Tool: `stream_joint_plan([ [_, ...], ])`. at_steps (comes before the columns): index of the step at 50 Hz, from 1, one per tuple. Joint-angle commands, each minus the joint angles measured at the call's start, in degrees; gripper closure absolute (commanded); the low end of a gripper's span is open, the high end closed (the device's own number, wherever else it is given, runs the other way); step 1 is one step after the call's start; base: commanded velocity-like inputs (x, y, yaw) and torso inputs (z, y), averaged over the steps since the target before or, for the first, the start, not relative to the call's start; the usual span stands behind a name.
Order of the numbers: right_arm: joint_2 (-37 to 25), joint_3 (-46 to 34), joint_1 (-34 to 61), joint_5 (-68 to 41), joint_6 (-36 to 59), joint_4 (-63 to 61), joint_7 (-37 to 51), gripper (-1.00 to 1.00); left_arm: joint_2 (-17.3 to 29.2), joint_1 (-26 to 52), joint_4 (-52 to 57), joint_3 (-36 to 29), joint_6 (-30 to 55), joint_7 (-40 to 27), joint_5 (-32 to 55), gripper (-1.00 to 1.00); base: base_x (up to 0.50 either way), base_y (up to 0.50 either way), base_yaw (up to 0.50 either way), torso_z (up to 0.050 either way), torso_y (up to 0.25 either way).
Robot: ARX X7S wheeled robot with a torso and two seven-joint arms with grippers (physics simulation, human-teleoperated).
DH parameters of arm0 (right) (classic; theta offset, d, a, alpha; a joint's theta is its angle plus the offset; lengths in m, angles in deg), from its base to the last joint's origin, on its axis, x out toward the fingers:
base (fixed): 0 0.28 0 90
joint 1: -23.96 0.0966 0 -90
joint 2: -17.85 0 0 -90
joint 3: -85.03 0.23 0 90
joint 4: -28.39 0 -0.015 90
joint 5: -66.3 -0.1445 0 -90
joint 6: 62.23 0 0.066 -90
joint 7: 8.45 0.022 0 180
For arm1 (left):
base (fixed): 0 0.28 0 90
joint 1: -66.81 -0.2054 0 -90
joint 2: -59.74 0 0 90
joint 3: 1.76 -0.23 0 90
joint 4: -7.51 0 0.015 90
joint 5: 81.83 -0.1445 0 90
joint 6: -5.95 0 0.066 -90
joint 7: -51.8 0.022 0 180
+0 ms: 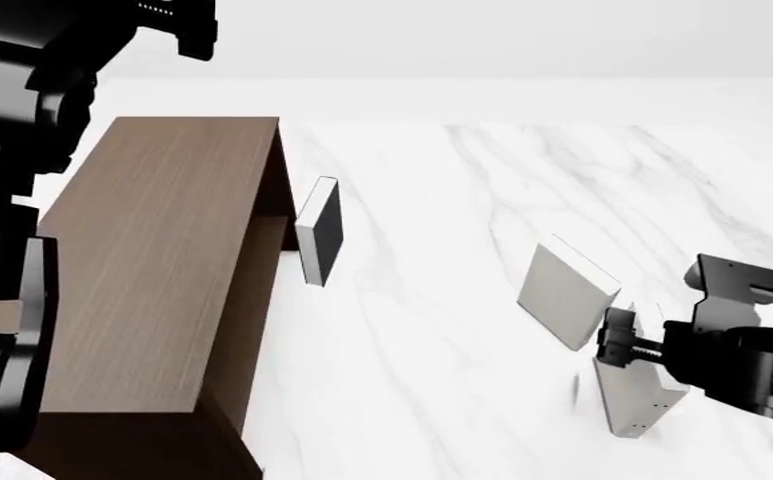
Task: Pick up the book on the right and place it under the cabinet shelf.
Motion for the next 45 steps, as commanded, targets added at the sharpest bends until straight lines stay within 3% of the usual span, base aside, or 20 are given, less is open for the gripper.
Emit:
stream_joint_plan([
  [1, 0.3, -0.7, -0.1, 0.4, 0.0, 0.3, -0.6, -1.00, 0.0, -0.2, -0.3, 0.0, -0.3, 0.0, 0.1, -1.00, 0.00, 0.00, 0.00, 0.000, 0.000],
  [9, 0.4, -1.2, -0.7, 0.8, -0.6, 0.3, -1.6, -1.00, -0.1, -0.2, -0.4, -0.2, -0.3, 0.0, 0.2, -1.00, 0.00, 0.00, 0.00, 0.000, 0.000],
  [10, 0.2, -1.3, -0.8, 0.9, -0.5, 0.0, -1.6, 1.00, -0.1, -0.2, -0.4, -0.2, -0.4, 0.0, 0.2, -1.00, 0.00, 0.00, 0.00, 0.000, 0.000],
  [21, -1.6, -0.5, -0.1, -0.7, 1.6, -2.5, 0.5, 1.00, -0.2, -0.3, -0.8, -0.2, -0.7, -0.1, 0.3, -1.00, 0.00, 0.00, 0.00, 0.000, 0.000],
  [27, -5.5, 3.8, -2.2, -6.1, 3.4, -7.8, 4.1, 1.00, 0.0, -0.5, -0.4, 0.0, -0.6, -0.2, 0.5, -1.00, 0.00, 0.00, 0.00, 0.000, 0.000],
  [45, -20.7, 22.2, -20.3, -29.6, 4.4, -31.0, 13.7, 1.00, -0.1, -0.2, -0.3, 0.1, -0.8, -0.2, 0.8, -1.00, 0.00, 0.00, 0.00, 0.000, 0.000],
])
